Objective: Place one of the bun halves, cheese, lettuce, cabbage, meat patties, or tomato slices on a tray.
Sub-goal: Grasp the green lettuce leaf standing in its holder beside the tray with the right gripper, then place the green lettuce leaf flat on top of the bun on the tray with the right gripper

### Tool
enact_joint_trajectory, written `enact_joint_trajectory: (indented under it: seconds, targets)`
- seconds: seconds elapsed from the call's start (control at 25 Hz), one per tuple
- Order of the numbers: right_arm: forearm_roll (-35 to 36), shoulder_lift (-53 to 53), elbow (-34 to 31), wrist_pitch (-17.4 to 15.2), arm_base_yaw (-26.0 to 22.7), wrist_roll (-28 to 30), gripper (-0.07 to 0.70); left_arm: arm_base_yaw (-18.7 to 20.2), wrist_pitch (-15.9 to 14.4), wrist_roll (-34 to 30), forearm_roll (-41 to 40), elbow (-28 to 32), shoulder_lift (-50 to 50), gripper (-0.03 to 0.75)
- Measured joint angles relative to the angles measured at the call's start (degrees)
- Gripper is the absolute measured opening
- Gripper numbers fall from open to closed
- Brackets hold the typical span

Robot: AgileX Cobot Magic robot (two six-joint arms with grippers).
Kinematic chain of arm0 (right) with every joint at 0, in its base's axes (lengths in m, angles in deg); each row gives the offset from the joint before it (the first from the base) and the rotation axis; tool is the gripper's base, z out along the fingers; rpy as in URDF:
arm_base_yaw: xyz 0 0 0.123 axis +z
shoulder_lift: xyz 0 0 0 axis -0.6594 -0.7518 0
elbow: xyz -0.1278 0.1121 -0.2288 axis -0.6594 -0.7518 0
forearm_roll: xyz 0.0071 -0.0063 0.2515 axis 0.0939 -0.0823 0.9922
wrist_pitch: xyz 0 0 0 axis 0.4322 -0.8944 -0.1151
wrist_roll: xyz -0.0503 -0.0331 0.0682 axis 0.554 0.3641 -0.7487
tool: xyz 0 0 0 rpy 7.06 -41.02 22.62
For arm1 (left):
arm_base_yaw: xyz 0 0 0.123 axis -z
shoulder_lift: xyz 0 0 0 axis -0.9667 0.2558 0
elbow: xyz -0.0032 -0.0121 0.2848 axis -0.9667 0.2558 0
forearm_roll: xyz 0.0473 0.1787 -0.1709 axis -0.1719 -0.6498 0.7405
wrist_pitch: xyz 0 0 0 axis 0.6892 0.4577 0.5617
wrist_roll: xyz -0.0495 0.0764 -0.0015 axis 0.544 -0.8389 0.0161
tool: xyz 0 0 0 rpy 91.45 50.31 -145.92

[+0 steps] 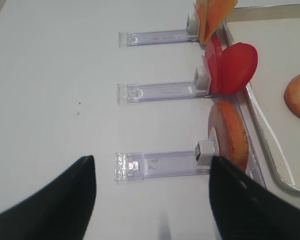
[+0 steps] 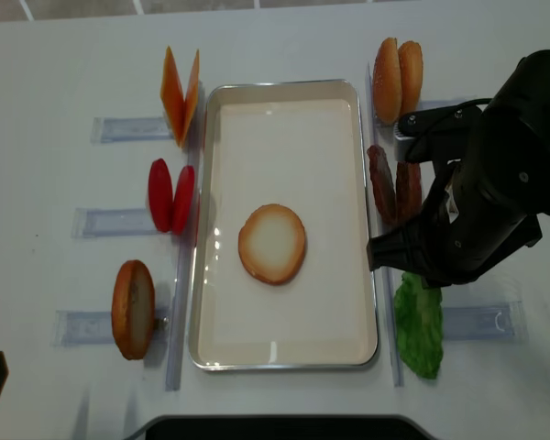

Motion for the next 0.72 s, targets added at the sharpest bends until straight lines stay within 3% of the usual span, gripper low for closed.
enact_joint_trajectory:
  seconds: [0.32,0.44,0.6,0.72]
  targets:
    - [1.51,0.00,13.20,-5.51,0.00,0.49,0.006,0.00,0.00,-0.05,0.00,0.00,0.00,0.535]
    - [2.64,0.00,17.49,-5.60,0.00,-0.53,0.006,0.00,0.00,-0.05,0.00,0.00,0.00,0.535]
    - [5.99,-0.04,18.54,-0.22,0.00,0.09,0.006,0.00,0.00,-0.05,0.00,0.00,0.00,0.535]
    - [13.09,-0.83,18.58,7.75,0.00,4.97,0.006,0.00,0.00,-0.05,0.00,0.00,0.00,0.535]
